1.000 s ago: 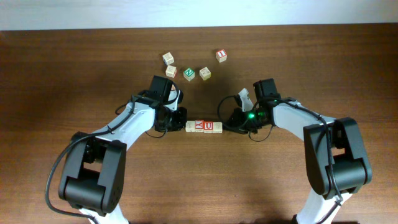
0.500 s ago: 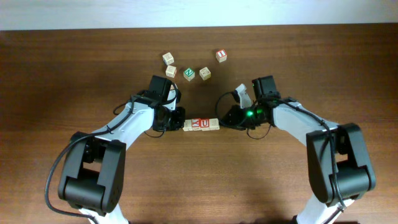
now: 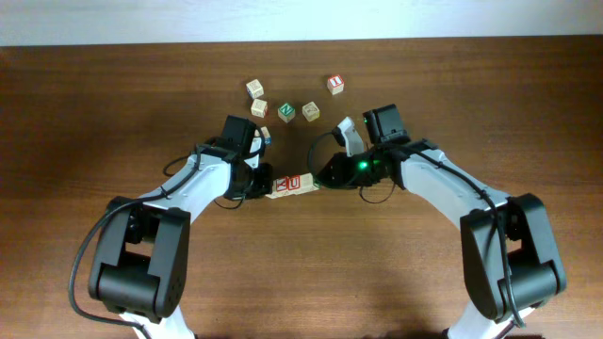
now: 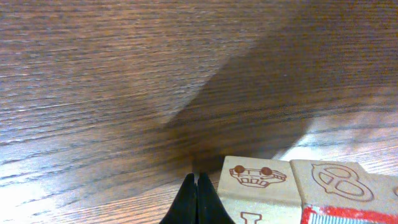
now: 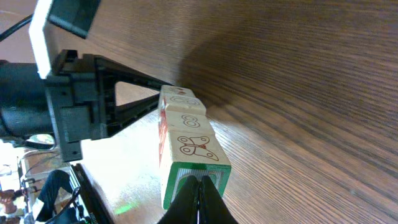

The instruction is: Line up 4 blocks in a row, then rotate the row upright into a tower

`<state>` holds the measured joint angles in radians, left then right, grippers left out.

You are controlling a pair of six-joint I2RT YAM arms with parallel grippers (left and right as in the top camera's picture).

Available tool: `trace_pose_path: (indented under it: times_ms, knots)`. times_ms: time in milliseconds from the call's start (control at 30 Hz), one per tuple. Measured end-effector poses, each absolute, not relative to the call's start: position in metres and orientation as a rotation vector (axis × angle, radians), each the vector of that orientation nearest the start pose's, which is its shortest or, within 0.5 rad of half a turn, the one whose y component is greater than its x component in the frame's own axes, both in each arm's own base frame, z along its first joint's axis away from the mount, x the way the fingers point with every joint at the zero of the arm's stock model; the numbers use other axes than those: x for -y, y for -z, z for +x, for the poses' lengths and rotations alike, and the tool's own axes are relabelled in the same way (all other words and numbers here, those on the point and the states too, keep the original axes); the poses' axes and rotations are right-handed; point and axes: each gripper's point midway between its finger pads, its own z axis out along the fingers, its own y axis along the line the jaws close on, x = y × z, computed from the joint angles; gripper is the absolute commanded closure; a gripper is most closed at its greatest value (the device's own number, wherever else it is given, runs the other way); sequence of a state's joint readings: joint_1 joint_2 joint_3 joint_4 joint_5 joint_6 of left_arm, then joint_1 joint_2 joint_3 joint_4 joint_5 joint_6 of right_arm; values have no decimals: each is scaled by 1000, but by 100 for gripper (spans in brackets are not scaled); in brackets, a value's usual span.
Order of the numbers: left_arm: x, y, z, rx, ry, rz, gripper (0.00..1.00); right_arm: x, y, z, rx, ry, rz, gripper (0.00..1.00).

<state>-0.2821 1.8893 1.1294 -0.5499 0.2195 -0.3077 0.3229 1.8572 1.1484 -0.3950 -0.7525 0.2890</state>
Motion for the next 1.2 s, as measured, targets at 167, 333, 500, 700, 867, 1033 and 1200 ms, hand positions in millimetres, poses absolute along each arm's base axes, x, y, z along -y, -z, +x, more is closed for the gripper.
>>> trace_pose_path:
  times_ms: [167, 333, 500, 700, 867, 1033, 1200]
  knots:
    - [139, -4, 358, -2932, 387, -1, 100, -251, -83, 350, -2662, -1186, -314, 96]
    - [137, -3, 355, -2944, 378, -3, 100, -253, -85, 351, -2655, -1190, -316, 96]
    - [135, -2, 354, -2953, 361, -11, 100, -268, -97, 353, -2628, -1196, -348, 96]
    - [134, -2, 353, -2956, 362, -17, 100, -278, -105, 351, -2612, -1209, -366, 96]
    - [134, -2, 353, -2956, 362, -17, 100, -278, -105, 351, -2618, -1212, -352, 96]
    - [135, -2, 353, -2955, 374, -15, 100, -279, -107, 351, -2618, -1217, -343, 96]
    - [149, -5, 350, -2956, 471, 11, 100, -299, -119, 343, -2586, -1263, -416, 96]
